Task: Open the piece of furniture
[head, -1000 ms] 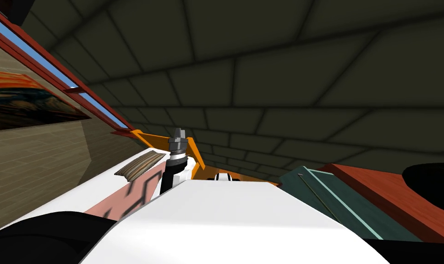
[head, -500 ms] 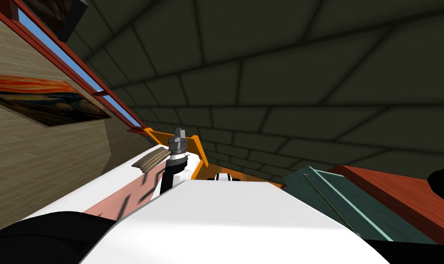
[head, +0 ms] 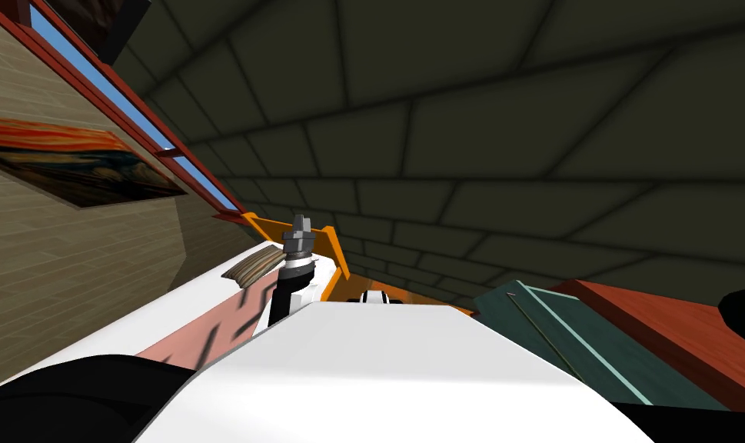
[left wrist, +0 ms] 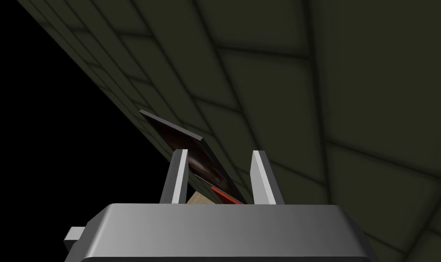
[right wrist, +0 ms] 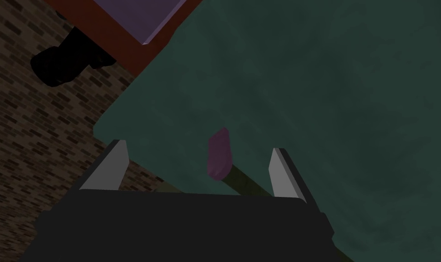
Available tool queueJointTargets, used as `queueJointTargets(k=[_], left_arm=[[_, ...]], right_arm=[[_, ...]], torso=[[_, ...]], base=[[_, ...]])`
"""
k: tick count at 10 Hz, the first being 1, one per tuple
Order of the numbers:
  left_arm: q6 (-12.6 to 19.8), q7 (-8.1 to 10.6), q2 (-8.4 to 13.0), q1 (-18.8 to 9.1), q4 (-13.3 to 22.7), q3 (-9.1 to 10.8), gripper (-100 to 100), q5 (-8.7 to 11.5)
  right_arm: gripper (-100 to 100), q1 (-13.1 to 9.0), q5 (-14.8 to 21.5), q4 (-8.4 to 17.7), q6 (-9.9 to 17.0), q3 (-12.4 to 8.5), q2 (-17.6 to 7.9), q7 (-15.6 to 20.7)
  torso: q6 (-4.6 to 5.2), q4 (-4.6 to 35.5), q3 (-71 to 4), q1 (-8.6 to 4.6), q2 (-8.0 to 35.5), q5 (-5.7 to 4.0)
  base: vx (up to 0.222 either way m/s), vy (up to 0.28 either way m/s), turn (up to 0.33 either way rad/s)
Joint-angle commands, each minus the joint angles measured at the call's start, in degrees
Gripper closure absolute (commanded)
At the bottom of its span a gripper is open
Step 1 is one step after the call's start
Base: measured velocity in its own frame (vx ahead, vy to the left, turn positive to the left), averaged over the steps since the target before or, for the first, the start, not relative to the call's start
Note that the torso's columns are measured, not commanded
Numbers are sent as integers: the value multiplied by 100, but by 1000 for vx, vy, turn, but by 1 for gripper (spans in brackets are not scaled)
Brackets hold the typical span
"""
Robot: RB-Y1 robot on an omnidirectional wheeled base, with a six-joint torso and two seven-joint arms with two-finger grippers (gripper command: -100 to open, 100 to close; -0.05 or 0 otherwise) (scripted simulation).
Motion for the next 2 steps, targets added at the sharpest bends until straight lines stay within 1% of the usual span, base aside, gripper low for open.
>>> queueJointTargets(k=[1,2], left_arm=[[0,0,0,0,0,0,0,0],[0,0,0,0,0,0,0,0]], right_arm=[[0,0,-4,-3,-9,1,13,3],[0,0,-8,-6,-16,1,24,7]], torso=[[0,1,3,-6,1,-6],[0,1,5,-11,1,-11]], base=[[0,0,0],[0,0,0]])
